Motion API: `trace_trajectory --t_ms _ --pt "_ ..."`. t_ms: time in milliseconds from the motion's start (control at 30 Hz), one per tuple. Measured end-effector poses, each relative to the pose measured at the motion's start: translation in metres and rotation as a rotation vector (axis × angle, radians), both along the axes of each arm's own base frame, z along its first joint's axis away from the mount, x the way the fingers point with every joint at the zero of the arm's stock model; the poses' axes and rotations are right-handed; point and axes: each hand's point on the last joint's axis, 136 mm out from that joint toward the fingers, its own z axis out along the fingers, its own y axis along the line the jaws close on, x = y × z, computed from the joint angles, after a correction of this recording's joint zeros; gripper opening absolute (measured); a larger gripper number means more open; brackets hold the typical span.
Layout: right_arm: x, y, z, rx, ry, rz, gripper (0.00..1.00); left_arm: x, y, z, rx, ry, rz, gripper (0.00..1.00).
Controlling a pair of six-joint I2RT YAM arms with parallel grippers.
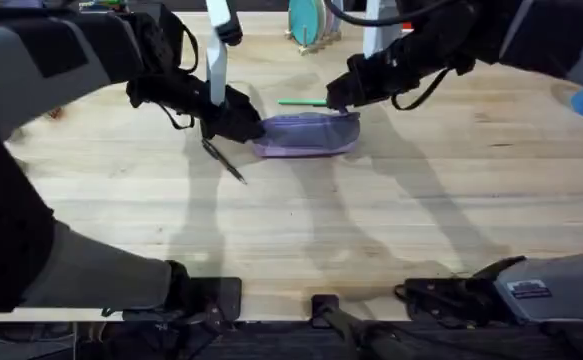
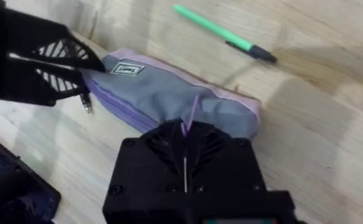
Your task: Unzip the bag, pick up the pens from the table one at a time and place them inside, then zip the bag closed.
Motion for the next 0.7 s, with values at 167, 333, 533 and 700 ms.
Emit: trace_trajectory --t_ms 167,333,533,700 --pt "-0.004 0.012 0.002 0.012 -0.002 0.014 0.031 0.0 0.0 0.0 0.0 0.0 0.0 0.042" --pt "-0.007 0.027 0.005 0.029 -0.024 0.033 0.031 0.0 0.0 0.0 0.001 -0.001 0.0 0.042" --pt "-0.003 0.057 0.007 0.085 -0.047 0.028 0.032 0.001 0.001 0.0 0.002 -0.002 0.004 0.042" --pt "0.003 0.086 0.007 0.152 -0.062 0.011 0.031 0.001 0.002 0.0 0.004 -0.002 0.005 0.042"
